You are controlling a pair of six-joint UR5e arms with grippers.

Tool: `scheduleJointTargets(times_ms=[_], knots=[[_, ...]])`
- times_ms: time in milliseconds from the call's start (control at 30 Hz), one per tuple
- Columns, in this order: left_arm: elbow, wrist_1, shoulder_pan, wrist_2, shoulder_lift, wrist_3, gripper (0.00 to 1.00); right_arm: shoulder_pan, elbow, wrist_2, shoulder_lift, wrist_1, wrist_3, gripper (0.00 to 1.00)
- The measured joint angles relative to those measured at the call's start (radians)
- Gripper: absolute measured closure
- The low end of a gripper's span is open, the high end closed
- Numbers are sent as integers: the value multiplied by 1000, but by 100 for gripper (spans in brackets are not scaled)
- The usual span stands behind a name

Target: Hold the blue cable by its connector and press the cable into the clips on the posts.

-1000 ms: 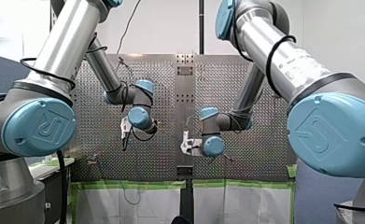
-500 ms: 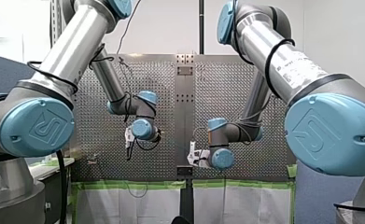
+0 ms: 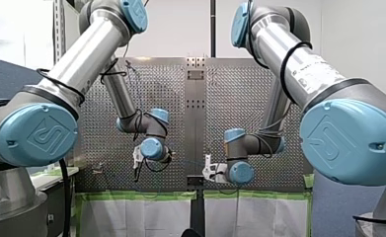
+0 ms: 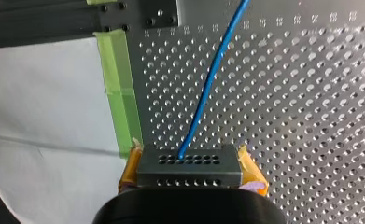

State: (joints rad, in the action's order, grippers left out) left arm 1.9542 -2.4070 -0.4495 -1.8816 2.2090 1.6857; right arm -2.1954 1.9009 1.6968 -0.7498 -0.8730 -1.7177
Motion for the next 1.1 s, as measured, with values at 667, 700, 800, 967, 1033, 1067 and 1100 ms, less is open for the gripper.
scheduleJointTargets(times_ms=[667,700,800,967,1033,1067,1100], knots=[[-108,-17,-108,-63,117,27,100,31,4,2,-1,14,-6,100],[-115,-20,-115,-70,120,33,100,34,7,2,-1,12,-6,100],[-137,-26,-140,-85,129,45,100,45,17,3,-1,3,-9,100],[-168,-41,-173,-86,165,49,100,67,26,3,-1,-4,-12,100],[-176,-44,-181,-84,180,51,100,75,32,3,-1,-8,-13,100],[-179,-43,-187,-84,189,52,100,78,34,3,-1,-10,-13,100],[-181,-41,-190,-84,197,54,100,82,38,3,-1,-13,-14,100]])
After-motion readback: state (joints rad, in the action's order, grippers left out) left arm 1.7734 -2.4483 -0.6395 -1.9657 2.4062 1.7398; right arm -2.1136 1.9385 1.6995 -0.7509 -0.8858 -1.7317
